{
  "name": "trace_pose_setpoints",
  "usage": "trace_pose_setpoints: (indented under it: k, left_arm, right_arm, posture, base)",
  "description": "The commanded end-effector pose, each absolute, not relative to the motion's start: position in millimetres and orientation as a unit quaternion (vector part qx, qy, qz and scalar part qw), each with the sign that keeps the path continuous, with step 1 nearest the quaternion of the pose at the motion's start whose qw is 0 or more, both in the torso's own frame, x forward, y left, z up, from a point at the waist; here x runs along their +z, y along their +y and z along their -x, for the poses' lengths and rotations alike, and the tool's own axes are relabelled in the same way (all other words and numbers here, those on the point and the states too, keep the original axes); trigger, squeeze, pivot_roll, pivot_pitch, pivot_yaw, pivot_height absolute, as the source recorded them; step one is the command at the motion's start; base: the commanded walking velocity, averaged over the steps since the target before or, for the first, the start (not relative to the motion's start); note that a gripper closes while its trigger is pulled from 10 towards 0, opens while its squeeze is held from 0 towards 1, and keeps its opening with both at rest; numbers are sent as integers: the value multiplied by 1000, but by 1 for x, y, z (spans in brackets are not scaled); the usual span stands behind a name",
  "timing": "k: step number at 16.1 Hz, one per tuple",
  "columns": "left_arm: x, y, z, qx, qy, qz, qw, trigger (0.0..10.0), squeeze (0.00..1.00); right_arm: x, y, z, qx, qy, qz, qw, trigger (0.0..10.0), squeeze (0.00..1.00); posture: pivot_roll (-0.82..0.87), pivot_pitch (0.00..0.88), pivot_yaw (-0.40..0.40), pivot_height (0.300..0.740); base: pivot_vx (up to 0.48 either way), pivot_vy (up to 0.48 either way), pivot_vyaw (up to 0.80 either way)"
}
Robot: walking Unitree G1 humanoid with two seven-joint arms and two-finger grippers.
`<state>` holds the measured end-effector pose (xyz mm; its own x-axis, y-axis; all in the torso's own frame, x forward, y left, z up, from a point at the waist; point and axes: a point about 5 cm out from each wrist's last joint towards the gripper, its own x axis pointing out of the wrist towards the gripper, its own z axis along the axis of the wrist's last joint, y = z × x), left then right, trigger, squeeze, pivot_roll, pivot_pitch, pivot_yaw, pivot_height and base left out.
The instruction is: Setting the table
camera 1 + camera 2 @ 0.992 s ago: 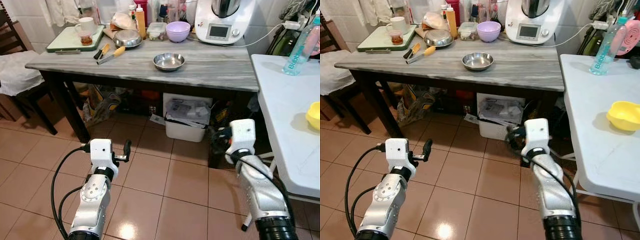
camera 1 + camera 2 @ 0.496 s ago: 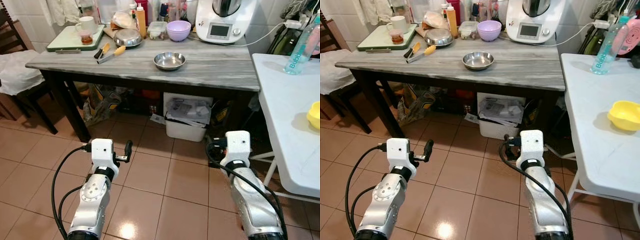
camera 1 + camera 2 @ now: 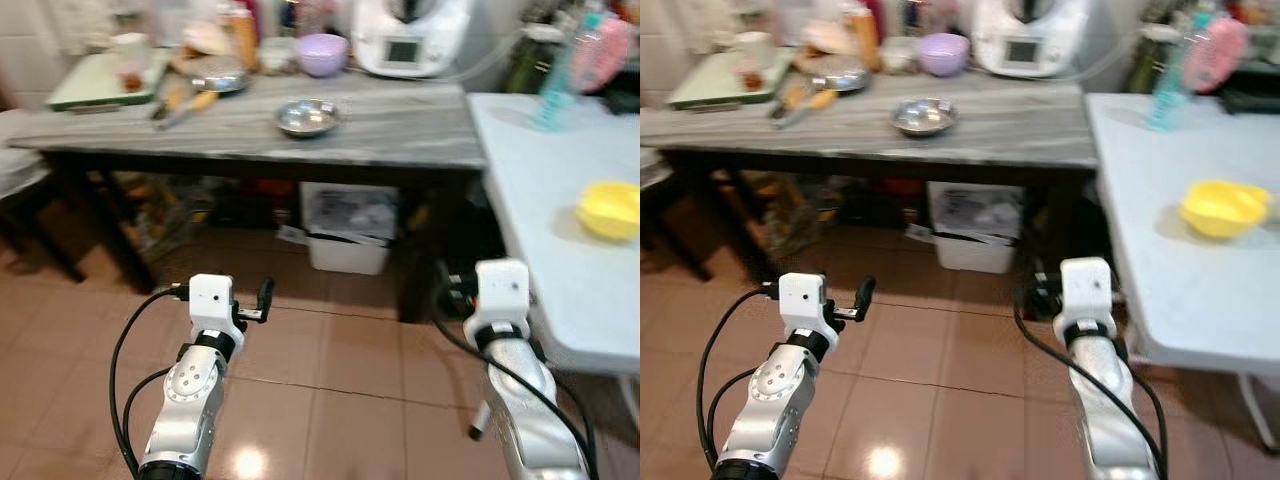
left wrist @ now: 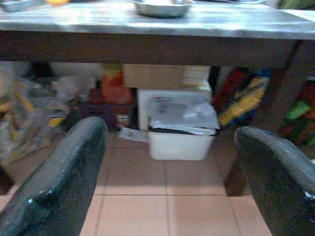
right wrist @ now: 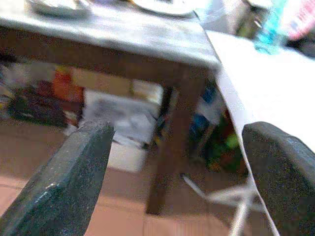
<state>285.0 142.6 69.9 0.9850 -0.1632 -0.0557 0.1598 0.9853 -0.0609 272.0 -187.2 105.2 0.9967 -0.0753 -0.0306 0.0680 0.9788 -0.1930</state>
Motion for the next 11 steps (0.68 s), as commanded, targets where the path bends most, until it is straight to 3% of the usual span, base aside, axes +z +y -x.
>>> trace_pose_setpoints:
  k: [1, 4, 7, 11]
  left_arm:
    - [70, 147, -283, -78, 28, 24, 996, 10000, 0]
    - [71, 142, -285, -92, 29, 24, 995, 10000, 0]
    - [74, 142, -288, -107, 29, 19, 994, 10000, 0]
    - [74, 140, -284, -109, 25, 21, 994, 10000, 0]
  right_arm:
    - [112, -186, -271, -30, 4, 94, 995, 10000, 0]
    - [115, -181, -269, 11, 9, 108, 994, 10000, 0]
    - [145, -198, -269, 29, -10, 114, 993, 10000, 0]
    - [127, -184, -264, 52, 16, 118, 992, 10000, 0]
  posture:
    - [-51, 39, 43, 740]
    - [-70, 43, 66, 740]
    - [-90, 47, 84, 740]
    - [-63, 43, 67, 740]
  base:
    - [0, 0, 0]
    - [0, 0, 0]
    - [0, 0, 0]
    - [0, 0, 0]
